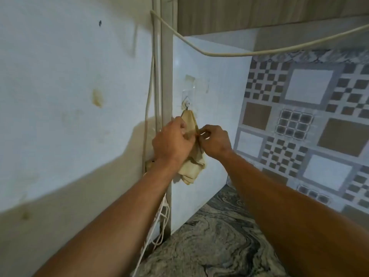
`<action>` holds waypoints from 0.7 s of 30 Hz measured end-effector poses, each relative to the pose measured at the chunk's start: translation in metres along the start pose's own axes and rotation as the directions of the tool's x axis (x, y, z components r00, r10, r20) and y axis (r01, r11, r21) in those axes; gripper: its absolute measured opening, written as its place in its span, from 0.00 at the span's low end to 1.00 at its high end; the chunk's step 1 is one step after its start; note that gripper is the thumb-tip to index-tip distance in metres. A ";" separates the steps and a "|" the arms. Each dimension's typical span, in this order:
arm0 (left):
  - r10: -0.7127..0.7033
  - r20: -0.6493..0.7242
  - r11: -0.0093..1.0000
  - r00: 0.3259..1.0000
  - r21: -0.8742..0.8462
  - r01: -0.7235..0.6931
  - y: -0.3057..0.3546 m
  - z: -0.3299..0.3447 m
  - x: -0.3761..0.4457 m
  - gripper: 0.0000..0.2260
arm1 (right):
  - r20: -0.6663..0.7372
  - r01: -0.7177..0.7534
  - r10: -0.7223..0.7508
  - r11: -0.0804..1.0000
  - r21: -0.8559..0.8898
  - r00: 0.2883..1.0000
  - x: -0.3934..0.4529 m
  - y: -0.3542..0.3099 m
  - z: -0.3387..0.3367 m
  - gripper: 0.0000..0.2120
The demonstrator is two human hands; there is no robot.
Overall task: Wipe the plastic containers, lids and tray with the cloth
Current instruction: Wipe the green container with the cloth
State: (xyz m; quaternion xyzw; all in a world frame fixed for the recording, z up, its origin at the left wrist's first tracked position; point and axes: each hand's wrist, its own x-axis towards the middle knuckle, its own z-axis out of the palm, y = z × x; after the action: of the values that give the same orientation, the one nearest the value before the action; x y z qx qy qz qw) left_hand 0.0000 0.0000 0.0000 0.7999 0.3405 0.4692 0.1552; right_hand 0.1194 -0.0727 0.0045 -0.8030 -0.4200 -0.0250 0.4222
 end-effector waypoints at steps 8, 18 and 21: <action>0.011 -0.090 0.994 0.996 -0.111 -0.021 -0.003 -0.020 0.006 0.04 | -0.185 0.032 -0.017 0.997 0.076 0.983 0.009 -0.009 -0.017 0.04; 0.100 0.045 0.870 0.994 -0.488 -0.065 0.010 -0.065 0.024 0.07 | -0.212 0.157 -0.120 0.973 0.169 0.970 -0.020 -0.019 -0.093 0.06; 0.042 0.404 0.638 0.914 -0.715 0.286 0.017 -0.076 0.012 0.05 | -0.115 0.123 -0.096 0.958 0.258 0.989 -0.056 -0.015 -0.105 0.10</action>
State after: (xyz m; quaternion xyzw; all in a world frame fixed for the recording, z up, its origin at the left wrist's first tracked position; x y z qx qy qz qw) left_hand -0.0542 -0.0096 0.0561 0.7100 0.1288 0.3902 0.5718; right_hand 0.1061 -0.1785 0.0596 -0.7127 -0.4413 -0.0326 0.5443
